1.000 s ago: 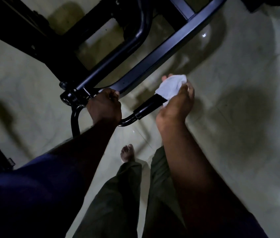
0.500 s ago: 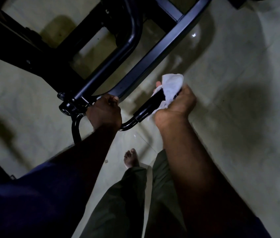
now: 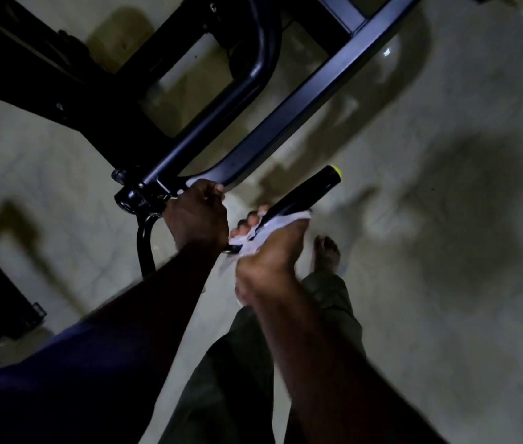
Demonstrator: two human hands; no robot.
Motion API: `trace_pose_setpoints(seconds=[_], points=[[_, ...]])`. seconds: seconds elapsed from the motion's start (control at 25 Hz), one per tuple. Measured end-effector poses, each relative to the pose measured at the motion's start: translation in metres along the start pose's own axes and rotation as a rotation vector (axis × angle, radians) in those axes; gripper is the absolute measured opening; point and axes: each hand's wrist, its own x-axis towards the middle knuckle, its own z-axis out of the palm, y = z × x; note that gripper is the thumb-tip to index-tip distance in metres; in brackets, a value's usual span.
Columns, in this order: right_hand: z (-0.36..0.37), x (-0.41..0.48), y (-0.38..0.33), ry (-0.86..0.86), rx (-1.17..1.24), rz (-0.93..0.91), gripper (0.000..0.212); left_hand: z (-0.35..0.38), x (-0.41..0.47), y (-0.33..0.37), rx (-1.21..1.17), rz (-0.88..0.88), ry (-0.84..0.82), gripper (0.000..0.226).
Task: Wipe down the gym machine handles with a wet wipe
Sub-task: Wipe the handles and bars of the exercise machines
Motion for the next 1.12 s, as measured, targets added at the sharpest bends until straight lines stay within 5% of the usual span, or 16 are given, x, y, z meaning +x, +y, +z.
trace_pose_setpoints(seconds=[0.2, 0.52, 0.72, 0.92, 1.12], points=[[0.015, -0.007, -0.072, -0.153, 0.025, -0.204, 0.072, -0.004, -0.003, 0.004, -0.029, -0.029, 0.035, 0.021], [-0.001, -0.019, 0.028, 0.001, -0.136, -0.191, 0.052, -0.006, -0.001, 0.003, -0.067, -0.013, 0.011, 0.037], [-0.022, 0.003, 0.009, -0.573, -0.068, -0.081, 0.058, -0.006, -0.002, 0.002, -0.1, -0.001, 0.022, 0.038], [-0.004, -0.014, -0.004, -0.224, -0.102, -0.15, 0.055, -0.005, 0.003, -0.002, -0.089, 0.008, -0.004, 0.034], [0.022, -0.005, -0.075, 0.032, -0.261, -0.452, 0.056, -0.001, 0.005, -0.007, -0.051, 0.045, 0.022, 0.025]])
